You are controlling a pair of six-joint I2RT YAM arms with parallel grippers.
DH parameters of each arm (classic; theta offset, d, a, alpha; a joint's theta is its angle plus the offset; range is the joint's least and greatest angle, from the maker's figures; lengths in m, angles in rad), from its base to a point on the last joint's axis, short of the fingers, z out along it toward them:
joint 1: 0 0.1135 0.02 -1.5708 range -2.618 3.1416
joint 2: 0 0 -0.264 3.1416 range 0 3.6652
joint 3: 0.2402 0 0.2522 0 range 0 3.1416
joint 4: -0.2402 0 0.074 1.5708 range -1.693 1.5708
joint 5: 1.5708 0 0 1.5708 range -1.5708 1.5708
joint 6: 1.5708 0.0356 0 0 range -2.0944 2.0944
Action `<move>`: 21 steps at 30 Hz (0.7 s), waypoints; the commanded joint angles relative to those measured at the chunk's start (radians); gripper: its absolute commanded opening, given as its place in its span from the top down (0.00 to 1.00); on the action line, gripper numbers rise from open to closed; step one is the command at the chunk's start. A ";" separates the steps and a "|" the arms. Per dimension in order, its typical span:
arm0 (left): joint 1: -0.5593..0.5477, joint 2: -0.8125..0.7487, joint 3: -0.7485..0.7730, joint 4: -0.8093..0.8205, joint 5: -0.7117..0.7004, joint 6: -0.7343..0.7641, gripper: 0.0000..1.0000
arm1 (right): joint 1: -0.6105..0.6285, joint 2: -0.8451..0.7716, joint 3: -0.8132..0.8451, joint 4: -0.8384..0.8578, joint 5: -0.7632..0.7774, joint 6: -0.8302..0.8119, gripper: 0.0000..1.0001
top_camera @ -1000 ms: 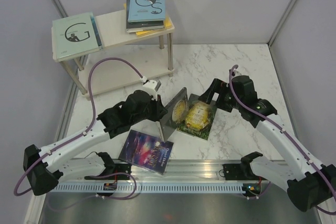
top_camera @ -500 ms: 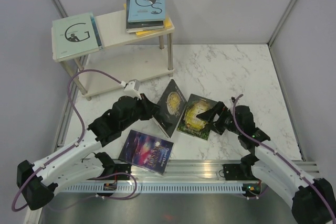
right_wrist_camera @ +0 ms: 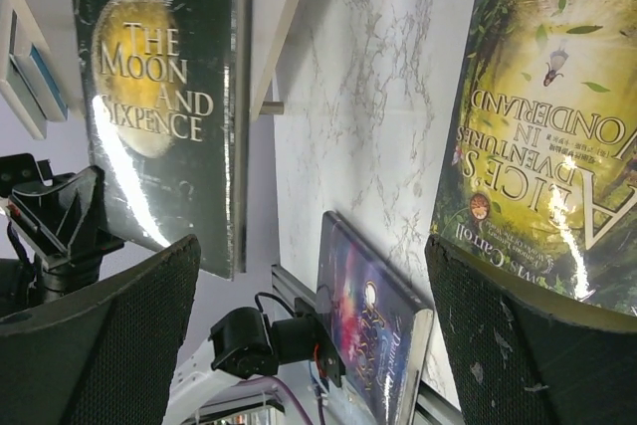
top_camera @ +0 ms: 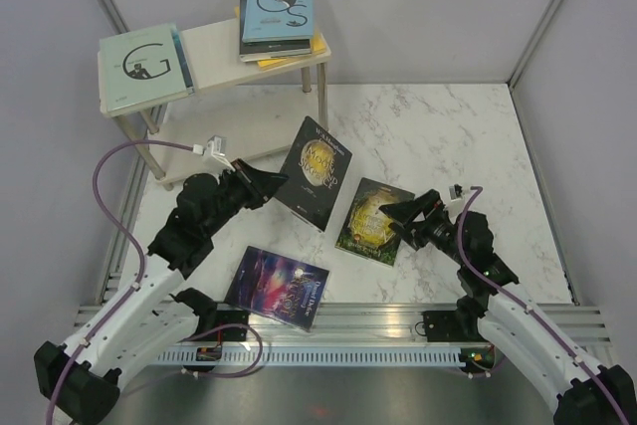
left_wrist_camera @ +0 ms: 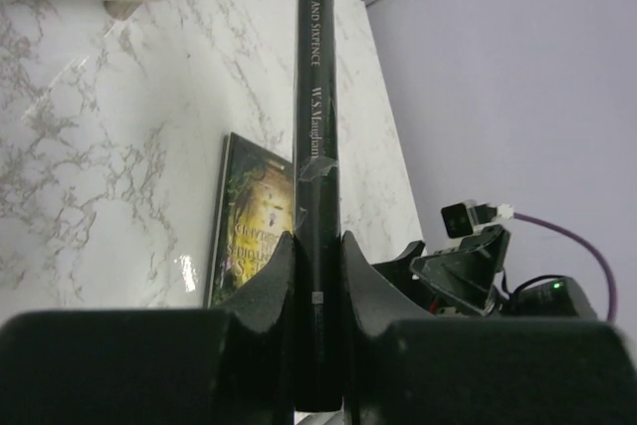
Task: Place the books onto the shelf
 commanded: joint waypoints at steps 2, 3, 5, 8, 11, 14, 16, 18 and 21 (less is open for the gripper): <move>0.106 -0.056 0.113 0.219 0.233 -0.095 0.98 | -0.001 -0.024 -0.018 0.019 0.031 0.013 0.04; 0.144 -0.054 0.121 0.228 0.259 -0.129 0.98 | -0.001 -0.024 -0.021 0.016 0.034 0.016 0.04; 0.176 -0.047 0.130 0.267 0.329 -0.182 0.98 | -0.001 -0.027 -0.024 0.012 0.037 0.018 0.04; 0.224 -0.027 0.152 0.333 0.401 -0.251 0.98 | -0.001 -0.032 -0.027 0.003 0.039 0.015 0.04; 0.271 -0.004 0.173 0.382 0.464 -0.301 0.98 | -0.001 -0.040 -0.026 -0.017 0.044 0.007 0.04; 0.322 0.008 0.213 0.412 0.507 -0.325 0.98 | -0.001 -0.055 -0.026 -0.038 0.051 -0.002 0.04; 0.367 0.018 0.237 0.411 0.533 -0.332 0.98 | -0.001 -0.069 -0.029 -0.055 0.054 -0.008 0.04; 0.428 0.031 0.282 0.420 0.575 -0.358 0.98 | -0.001 -0.081 -0.030 -0.073 0.059 -0.011 0.04; 0.518 0.061 0.329 0.464 0.625 -0.428 0.98 | -0.001 -0.090 -0.033 -0.084 0.059 -0.017 0.04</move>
